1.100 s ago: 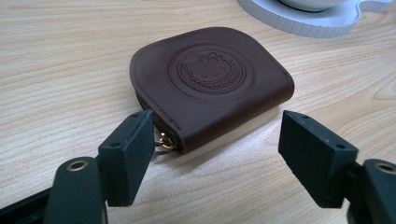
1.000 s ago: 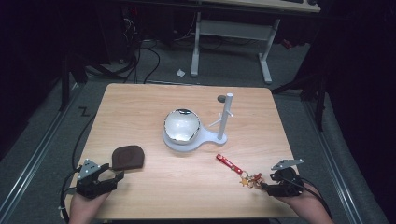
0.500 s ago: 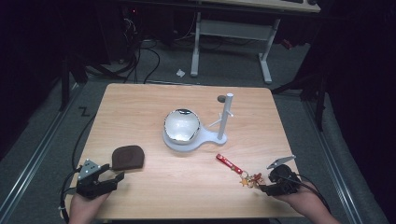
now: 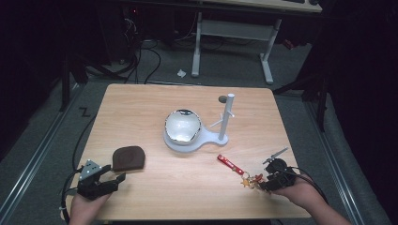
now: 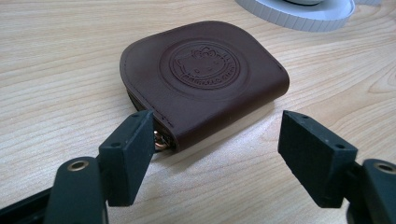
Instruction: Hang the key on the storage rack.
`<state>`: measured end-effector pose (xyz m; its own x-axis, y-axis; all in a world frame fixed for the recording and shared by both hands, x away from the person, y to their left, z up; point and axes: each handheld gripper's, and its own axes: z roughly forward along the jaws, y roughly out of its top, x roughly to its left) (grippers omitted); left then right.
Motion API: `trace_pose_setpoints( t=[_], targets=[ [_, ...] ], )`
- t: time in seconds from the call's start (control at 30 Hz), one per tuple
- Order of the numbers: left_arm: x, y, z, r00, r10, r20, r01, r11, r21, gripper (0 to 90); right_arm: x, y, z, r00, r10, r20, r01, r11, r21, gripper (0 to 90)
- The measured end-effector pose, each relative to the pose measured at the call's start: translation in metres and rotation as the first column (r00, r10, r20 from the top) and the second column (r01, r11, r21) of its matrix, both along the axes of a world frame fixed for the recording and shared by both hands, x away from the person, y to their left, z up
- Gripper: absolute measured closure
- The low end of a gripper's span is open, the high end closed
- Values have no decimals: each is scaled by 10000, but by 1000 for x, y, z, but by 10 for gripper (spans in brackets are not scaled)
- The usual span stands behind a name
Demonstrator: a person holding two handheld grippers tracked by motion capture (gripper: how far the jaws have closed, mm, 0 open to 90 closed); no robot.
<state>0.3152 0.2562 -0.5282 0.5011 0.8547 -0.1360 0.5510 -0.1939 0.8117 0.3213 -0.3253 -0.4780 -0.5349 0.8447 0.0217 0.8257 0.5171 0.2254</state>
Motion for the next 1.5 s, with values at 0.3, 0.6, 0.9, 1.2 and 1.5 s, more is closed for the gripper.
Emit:
trace_pose_setpoints(
  t=[0.3, 0.6, 0.9, 1.2, 1.5],
  targets=[
    [0, -1, -1, 10000, -67, -44, 67, 10000, 28, 276, 5, 3, -7, 9997, 125, -228, -124, 9999, 3, 552],
    [0, -2, -1, 9999, -120, -73, 120, 9999, 40, 276, 4, 11, -13, 9988, 461, -191, -466, 9985, -290, 665],
    [0, -2, 0, 10000, -51, -16, 51, 10000, -39, 277, 2, 16, -6, 9976, 650, -245, -659, 9971, -370, 669],
    [-1, -1, 0, 10000, -16, -17, 16, 10000, -58, 279, 3, 19, 17, 9973, 724, -149, -729, 9965, -397, 669],
    [0, -1, 0, 10000, -32, -36, 32, 9999, -142, 280, 2, 20, 41, 9975, 707, 59, -703, 9962, -516, 669]
  ],
)
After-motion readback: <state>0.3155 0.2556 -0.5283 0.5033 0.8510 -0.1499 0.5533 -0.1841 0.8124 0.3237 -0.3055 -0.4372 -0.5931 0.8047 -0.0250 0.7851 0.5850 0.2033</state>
